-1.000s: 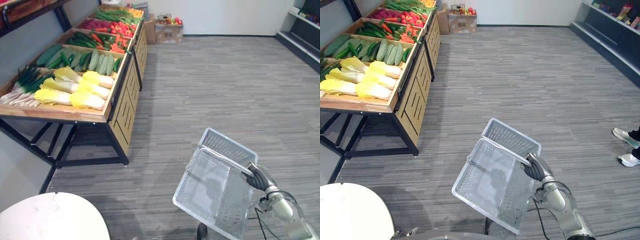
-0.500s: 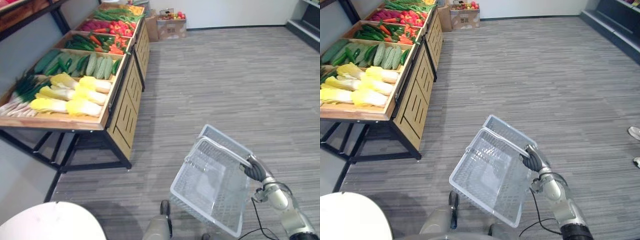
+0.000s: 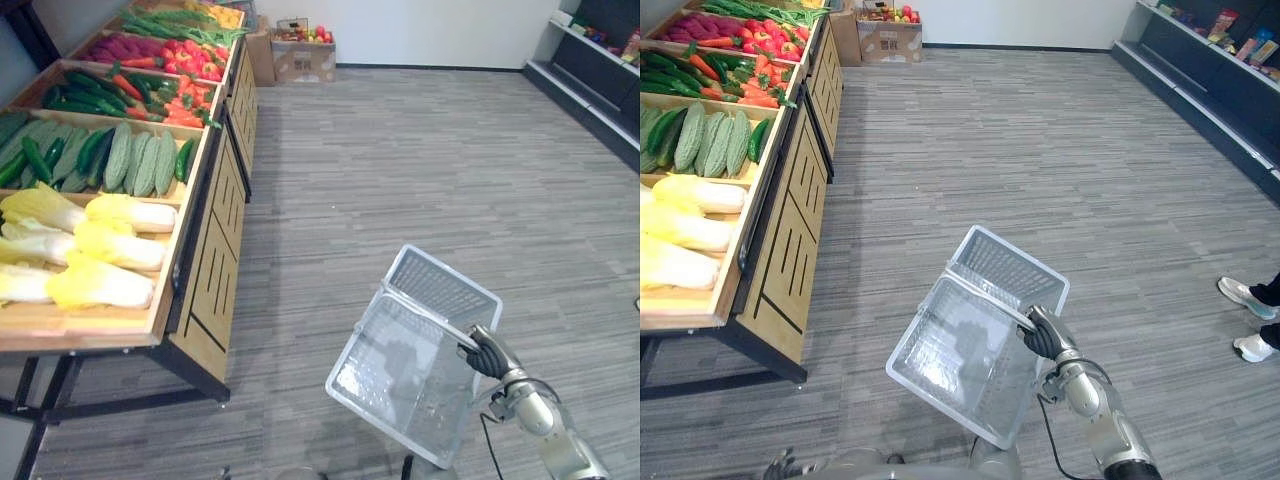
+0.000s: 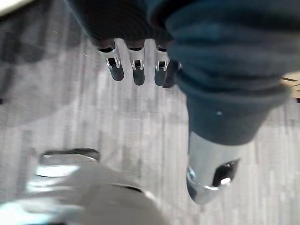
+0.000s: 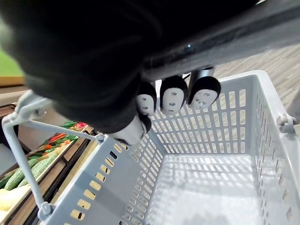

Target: Pick vegetable in the basket

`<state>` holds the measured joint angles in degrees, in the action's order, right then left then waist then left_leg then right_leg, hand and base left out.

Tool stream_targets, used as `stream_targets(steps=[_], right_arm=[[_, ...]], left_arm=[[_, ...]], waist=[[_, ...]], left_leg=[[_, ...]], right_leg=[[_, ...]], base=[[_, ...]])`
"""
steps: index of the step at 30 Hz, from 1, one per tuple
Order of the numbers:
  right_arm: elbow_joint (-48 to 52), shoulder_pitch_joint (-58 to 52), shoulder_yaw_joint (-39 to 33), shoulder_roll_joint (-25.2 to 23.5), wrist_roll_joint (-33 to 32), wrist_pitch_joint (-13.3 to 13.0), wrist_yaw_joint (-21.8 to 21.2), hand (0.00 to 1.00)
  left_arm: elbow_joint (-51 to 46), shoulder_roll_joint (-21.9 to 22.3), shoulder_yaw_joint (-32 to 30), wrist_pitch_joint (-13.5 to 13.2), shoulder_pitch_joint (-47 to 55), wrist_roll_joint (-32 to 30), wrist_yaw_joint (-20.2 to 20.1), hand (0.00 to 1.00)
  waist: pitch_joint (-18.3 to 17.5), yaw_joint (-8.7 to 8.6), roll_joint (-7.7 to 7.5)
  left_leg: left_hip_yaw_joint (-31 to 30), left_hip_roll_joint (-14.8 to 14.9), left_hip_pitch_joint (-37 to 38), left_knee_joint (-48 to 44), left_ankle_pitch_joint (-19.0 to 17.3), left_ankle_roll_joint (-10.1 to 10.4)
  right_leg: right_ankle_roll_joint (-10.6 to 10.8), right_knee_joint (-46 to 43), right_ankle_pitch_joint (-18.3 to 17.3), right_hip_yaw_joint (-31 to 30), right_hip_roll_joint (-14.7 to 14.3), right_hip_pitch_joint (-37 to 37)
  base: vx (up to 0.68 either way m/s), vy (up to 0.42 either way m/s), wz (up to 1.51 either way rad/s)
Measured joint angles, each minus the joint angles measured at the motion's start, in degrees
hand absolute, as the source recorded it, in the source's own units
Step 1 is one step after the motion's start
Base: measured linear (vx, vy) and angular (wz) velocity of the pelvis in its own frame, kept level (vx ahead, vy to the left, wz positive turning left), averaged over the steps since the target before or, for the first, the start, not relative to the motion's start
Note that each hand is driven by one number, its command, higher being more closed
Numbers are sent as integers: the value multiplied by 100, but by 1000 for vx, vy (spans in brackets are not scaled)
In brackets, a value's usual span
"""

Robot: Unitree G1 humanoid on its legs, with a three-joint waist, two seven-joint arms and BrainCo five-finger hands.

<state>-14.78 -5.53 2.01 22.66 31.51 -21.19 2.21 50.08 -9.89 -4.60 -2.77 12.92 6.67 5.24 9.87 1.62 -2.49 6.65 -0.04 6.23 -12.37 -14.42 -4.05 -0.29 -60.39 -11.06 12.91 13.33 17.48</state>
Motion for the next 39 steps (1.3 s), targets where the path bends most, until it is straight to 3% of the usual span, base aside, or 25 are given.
stream_targets(steps=[2, 4, 7, 8, 9, 10, 12, 13, 14, 15, 17, 19, 20, 21, 22, 23, 24, 25, 26, 27, 28, 33, 35, 37, 39], right_arm=[[71, 26, -8, -4, -2, -60, 142, 100], [81, 21, -69, -5, -2, -196, 253, 100], [93, 9, -166, -11, -4, -290, 230, 100], [86, -37, -174, -26, -4, -281, 214, 100], [70, -28, -236, -44, -4, -248, 210, 100], [64, 64, -323, -52, -5, -116, 170, 100], [26, 234, -373, -19, -6, 33, 4, 100], [41, 301, -332, 102, -57, 52, -281, 100], [52, 279, -350, 113, -65, 42, -289, 100], [49, 286, -399, 118, -67, 57, -290, 100], [44, 248, -371, 90, -61, 94, -375, 100], [42, 123, -403, 128, -61, 96, -405, 100], [-14, 80, -370, 68, -56, 104, -414, 100], [0, -101, -351, -22, -54, 98, -422, 100], [2, -112, -358, -14, -54, 97, -422, 100], [12, -76, -396, -19, -53, 92, -412, 100], [-11, -29, -489, 12, -52, 94, -399, 100], [-64, -22, -580, 14, -45, 96, -391, 100], [-135, 1, -620, 50, -44, 96, -371, 100], [-286, 91, -626, 170, -24, 93, -334, 100], [-340, 169, -561, 244, 5, 78, -294, 100], [-420, 292, -296, -81, 12, -331, -254, 100], [-440, 316, -332, -60, 11, -332, -251, 100], [-521, 298, -370, -66, 12, -297, -251, 100], [-729, 197, -386, -186, 12, -156, -202, 100]], left_arm=[[-52, 48, 31, -104, -195, 19, 67, 0], [-97, 69, -24, -223, -286, 218, 124, 0], [-86, 56, -163, -266, -215, 219, 135, 0], [-45, 25, -301, -308, -139, 220, 138, 0], [42, 39, -318, -300, -166, 225, 137, 0], [180, 124, -332, -316, -200, 205, 130, 0], [324, 181, -541, -339, -192, 166, 164, 0], [719, 393, -928, -207, 73, 150, 323, 0], [725, 439, -927, -206, 141, 101, 318, 0], [702, 490, -930, -212, 140, 92, 319, 0], [691, 530, -931, -208, 211, 89, 319, 0], [688, 537, -966, -205, 270, 92, 333, 0], [703, 537, -1040, -165, 302, 92, 333, 0], [680, 501, -1112, -160, 372, 93, 332, 0], [670, 508, -1172, -157, 381, 92, 339, 0], [641, 520, -1224, -147, 393, 93, 335, 0], [644, 530, -1176, -68, 329, 87, 324, 0], [642, 530, -1136, -4, 282, 69, 323, 0], [638, 545, -1113, 32, 286, 46, 325, 0], [635, 575, -1029, 52, 341, -40, 331, 0], [642, 638, -1029, 87, 497, -64, 342, 0], [689, 562, -1151, 258, 627, -64, 361, 0], [684, 659, -1138, 304, 622, -65, 369, 0], [685, 685, -1039, 343, 630, -82, 363, 0], [599, 493, -792, 332, 635, -74, 381, 0]], waist=[[83, -43, 147], [82, -150, 124], [57, -185, 27], [56, -176, -150], [108, -179, -34], [132, -169, 216], [137, -123, 351], [112, -50, 374], [84, -33, 382], [56, 2, 407], [65, 44, 376], [85, 38, 387], [49, 47, 337], [-100, 36, 89], [-148, 68, -9], [-160, 139, -30], [-133, 146, -35], [-117, 108, -3], [-100, 73, 22], [-69, 85, 224], [-97, 124, 532], [-112, 292, 172], [-128, 299, 127], [-177, 253, 163], [-197, 11, 5]], left_leg=[[-127, 167, 319, -14, 3, 9], [-288, 217, 499, -142, -77, 150], [-439, 290, 792, -344, -448, 772], [-649, 274, 981, -496, -681, 963], [-839, 421, 1032, -706, -766, 996], [-1070, 637, 965, -919, -674, 976], [-1267, 802, 870, -1148, -286, 997], [-1071, 910, 260, -2540, 2197, 714], [-896, 1058, -142, -3176, 1972, 795], [-653, 1180, -624, -3828, 1265, 751], [-255, 1346, -1182, -4021, 809, 651], [387, 1557, -1232, -3221, 1195, 390], [519, 1600, -1109, -3109, 1247, 454], [970, 1564, -1046, -2924, 1559, 628], [1134, 1568, -1083, -2944, 1589, 588], [1487, 1578, -1141, -2950, 1143, 590], [1857, 1473, -1252, -2560, 381, 641], [2114, 1319, -1358, -2148, 247, 639], [2273, 1185, -1371, -1748, 271, 649], [2566, 1010, -1249, -754, 617, 611], [2794, 1130, -1166, -268, 1073, 384], [3017, 826, -1190, -365, 645, 166], [3008, 696, -1038, -222, 400, 223], [2957, 518, -854, 114, 375, 199], [2533, 270, -622, 366, 395, 177]], right_leg=[[-33, 1387, -72, 405, -275, 192], [248, 3179, 178, 184, -508, 368], [376, 5390, 1235, -518, -727, 286], [289, 5592, 1739, -741, -628, 155], [123, 5218, 2268, -696, -665, 152], [32, 4671, 1826, -536, -809, 225], [5, 3968, 1420, -369, -831, 378], [-18, 4255, 860, -75, -828, -493], [-27, 4597, 854, -25, -844, -807], [-27, 4676, 855, 9, -844, -941], [-58, 4798, 783, 125, -804, -1345], [112, 4887, 444, 504, -766, -1816], [144, 4972, 447, 591, -743, -1980], [258, 5451, 539, 855, -549, -2319], [300, 5605, 608, 947, -463, -2430], [304, 5737, 615, 1125, -361, -2519], [305, 5753, 615, 1356, -197, -2553], [308, 5758, 614, 1571, -75, -2623], [311, 5756, 614, 1724, -3, -2697], [372, 5746, 649, 1943, -14, -2826], [548, 5798, 590, 1978, -220, -2956], [718, 5904, 504, 1957, 27, -3048], [909, 5417, 479, 1869, 246, -2954], [1116, 4128, 400, 1671, 633, -2510], [902, 1270, 893, 896, 1032, -1423]], base=[[477, -8, 14], [513, -75, 44], [599, -184, 53], [627, -309, 71], [758, -382, 93], [626, -316, 70], [884, -325, 63], [1244, -373, 70], [1147, -322, 58], [377, -78, 26], [271, -45, 31], [251, -32, 58], [328, -44, 108], [264, -20, 96], [297, 18, 113], [199, 87, 100], [222, 153, 136], [165, 153, 135], [168, 176, 130], [164, 203, 100], [175, 231, 73], [158, 165, 15], [74, 135, 0], [45, 169, 21], [188, 136, 81]])
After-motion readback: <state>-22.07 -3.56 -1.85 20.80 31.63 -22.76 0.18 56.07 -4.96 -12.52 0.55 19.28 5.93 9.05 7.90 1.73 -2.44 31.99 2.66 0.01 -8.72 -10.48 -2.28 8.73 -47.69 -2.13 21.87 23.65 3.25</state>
